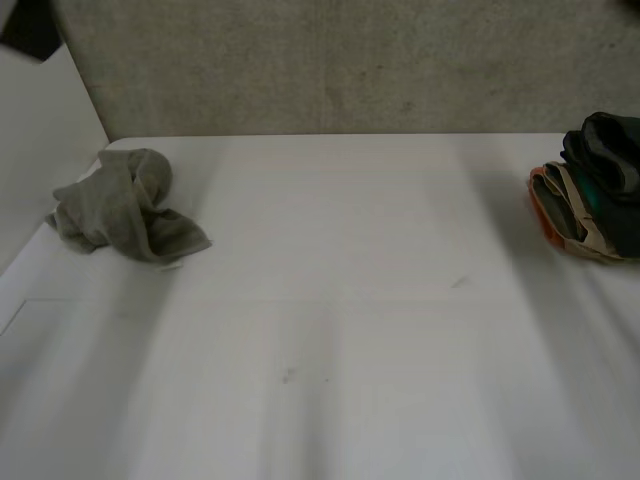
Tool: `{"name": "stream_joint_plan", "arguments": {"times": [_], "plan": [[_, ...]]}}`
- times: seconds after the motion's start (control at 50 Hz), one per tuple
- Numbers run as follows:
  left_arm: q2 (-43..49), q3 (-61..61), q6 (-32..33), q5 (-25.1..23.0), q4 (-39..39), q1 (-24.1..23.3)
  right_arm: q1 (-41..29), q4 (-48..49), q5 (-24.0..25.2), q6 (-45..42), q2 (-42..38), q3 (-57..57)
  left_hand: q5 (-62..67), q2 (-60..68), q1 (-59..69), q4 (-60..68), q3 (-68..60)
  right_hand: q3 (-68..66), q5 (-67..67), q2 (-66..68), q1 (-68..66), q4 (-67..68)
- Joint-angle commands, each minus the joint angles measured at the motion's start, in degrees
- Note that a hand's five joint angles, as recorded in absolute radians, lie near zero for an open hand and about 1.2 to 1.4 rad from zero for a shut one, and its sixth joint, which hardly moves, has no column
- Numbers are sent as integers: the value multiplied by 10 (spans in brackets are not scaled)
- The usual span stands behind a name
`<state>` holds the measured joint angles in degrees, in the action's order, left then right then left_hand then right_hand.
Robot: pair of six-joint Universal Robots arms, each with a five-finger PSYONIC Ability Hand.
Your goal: Fold the laundry.
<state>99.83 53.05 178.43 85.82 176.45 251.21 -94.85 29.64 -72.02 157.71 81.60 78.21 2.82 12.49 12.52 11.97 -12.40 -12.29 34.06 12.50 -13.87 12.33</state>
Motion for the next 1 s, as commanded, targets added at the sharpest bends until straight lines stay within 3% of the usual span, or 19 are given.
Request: {"name": "stream_joint_plan", "arguments": {"times": [0.02, 0.12, 0.28, 0.36, 0.5, 0.58, 0.66, 0.72, 0.86, 1.0], "plan": [[59, 92, 183, -5, -33, 90, -113, -53, 9, -28, -28, 136, 11, 14, 14, 19, -15, 23, -341, -25, 39, -23], [152, 121, 273, 4, 19, 141, -147, -73, -2, -71, -88, 179, 11, 14, 14, 19, -15, 23, -341, -25, 39, -23], [338, 55, 308, -21, 157, 172, -150, -66, -19, -106, -120, 237, 1, 4, 4, 9, -5, 23, -341, -25, 39, -23], [440, -19, 321, -54, 176, 184, -149, -61, -18, -106, -122, 257, 2, 6, 6, 11, -7, 23, -341, -25, 39, -23], [534, -102, 393, -74, 183, 213, -149, -41, -18, -108, -121, 273, 11, 14, 14, 19, -15, 23, -341, -25, 39, -23], [572, -149, 408, -81, 196, 213, -149, -38, -19, -108, -122, 274, 73, 76, 76, 82, -77, 23, -341, -25, 39, -23], [607, -202, 381, -96, 213, 211, -149, -38, -19, -108, -122, 273, 365, 368, 368, 373, -369, 23, -341, -25, 39, -23], [614, -218, 364, -96, 215, 211, -149, -38, -20, -108, -122, 274, 671, 674, 674, 679, -675, 23, -341, -25, 39, -23], [564, -191, 303, -59, 225, 182, -145, -35, -20, -108, -121, 277, 672, 675, 675, 680, -676, 23, -341, -25, 39, -23], [320, -13, 187, -33, 245, 125, -135, -22, -21, -108, -118, 278, 672, 675, 675, 680, -676, 23, -341, -25, 39, -23]]}}
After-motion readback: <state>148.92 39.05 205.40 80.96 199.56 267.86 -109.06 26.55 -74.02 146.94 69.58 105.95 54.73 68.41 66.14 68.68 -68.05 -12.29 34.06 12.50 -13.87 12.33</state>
